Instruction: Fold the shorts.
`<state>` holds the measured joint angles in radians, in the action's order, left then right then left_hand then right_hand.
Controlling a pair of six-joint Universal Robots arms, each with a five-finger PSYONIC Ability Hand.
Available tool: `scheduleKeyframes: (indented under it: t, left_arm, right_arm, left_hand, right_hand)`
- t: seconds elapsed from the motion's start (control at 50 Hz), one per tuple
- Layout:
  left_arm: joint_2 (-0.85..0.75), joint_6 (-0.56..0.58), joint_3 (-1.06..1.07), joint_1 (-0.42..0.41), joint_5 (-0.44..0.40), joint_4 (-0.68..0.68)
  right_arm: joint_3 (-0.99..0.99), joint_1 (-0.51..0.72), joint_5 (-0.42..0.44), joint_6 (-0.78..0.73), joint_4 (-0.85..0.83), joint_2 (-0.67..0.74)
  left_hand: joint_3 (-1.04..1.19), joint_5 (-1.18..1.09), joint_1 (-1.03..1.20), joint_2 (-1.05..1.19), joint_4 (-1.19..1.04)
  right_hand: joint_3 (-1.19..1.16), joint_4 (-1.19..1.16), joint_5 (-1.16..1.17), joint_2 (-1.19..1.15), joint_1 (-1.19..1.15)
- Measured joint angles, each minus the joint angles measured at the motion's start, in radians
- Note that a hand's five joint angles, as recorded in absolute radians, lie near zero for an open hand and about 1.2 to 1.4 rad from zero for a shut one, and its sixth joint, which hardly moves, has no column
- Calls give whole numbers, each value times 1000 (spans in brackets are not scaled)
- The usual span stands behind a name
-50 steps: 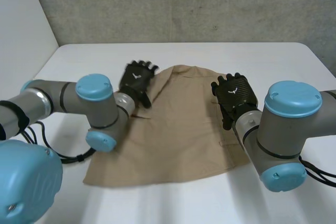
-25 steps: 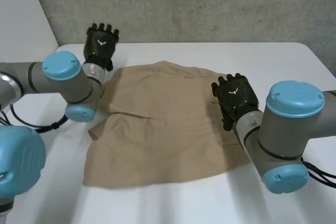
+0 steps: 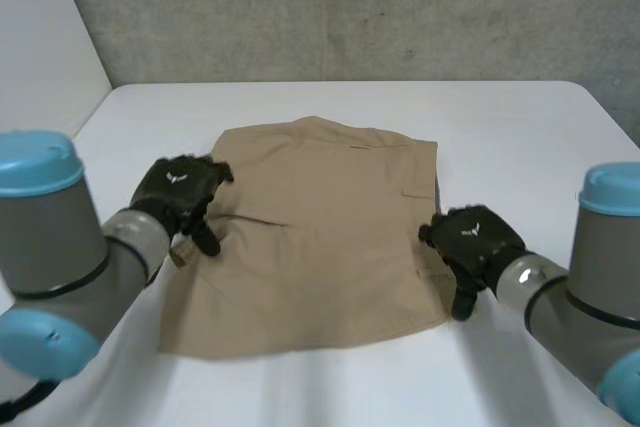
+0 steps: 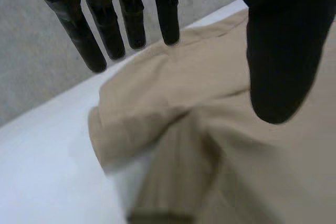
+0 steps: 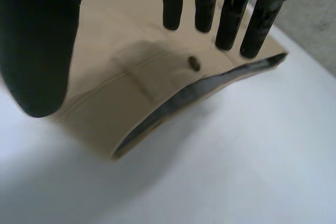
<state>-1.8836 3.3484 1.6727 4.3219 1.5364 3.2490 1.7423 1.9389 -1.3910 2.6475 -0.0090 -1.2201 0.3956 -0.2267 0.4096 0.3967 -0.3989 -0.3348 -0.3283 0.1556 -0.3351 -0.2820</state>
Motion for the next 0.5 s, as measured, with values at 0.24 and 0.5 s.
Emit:
scheduleKeyframes:
  t: [0.24, 0.5]
  left_arm:
    - [183, -29, 320, 38, 3, -32]
    - [254, -29, 418, 81, 0, -27]
  right_arm:
    - [183, -70, 148, -2, -83, -23]
    - [221, -69, 162, -9, -254, -1]
  left_hand:
    - [132, -128, 125, 132, -134]
    - [132, -127, 124, 132, -133]
  right_hand:
    - [-213, -215, 190, -212, -188]
    - [-388, -391, 357, -387, -335]
